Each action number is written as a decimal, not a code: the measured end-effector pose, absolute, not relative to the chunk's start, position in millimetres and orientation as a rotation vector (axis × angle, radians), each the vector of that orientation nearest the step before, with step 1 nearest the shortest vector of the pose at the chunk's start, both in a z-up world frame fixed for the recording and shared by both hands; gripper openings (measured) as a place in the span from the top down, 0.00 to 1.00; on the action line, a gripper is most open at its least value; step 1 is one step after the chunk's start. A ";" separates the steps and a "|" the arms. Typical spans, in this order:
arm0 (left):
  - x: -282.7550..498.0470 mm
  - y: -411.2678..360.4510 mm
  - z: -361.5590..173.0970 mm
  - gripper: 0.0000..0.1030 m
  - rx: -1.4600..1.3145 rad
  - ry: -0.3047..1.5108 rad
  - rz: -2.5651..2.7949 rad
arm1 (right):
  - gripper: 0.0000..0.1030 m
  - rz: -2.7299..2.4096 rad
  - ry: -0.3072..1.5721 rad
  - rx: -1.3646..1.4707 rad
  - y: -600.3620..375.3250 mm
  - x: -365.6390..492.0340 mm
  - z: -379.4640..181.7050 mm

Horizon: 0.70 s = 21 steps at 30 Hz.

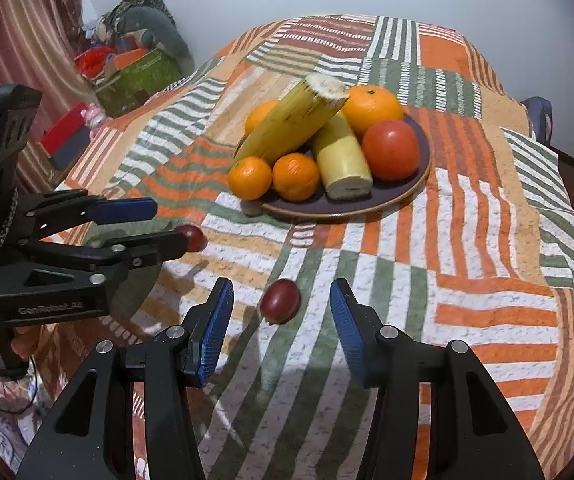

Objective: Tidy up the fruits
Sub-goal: 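Grasp a dark red plum with the right gripper while the left gripper grasps another plum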

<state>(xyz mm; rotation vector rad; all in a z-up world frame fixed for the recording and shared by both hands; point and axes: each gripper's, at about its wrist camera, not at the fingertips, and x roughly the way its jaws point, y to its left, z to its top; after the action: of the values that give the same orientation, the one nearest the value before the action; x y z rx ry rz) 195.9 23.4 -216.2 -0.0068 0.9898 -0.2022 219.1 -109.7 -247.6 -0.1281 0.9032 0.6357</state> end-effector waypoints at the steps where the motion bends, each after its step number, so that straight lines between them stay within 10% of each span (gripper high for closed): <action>1: 196.9 23.2 -217.3 0.58 -0.009 0.993 -0.205 | 0.60 0.638 0.908 -0.131 -109.1 218.4 -249.1; 21: 198.5 26.1 -221.6 0.73 -0.034 0.999 -0.204 | 0.81 0.638 0.915 -0.118 -110.0 220.5 -254.0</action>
<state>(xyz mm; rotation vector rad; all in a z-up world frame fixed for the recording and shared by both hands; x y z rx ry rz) 198.5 26.1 -221.6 -0.0343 0.9989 -0.2037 220.5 -110.0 -254.0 -0.1183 0.9147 0.6379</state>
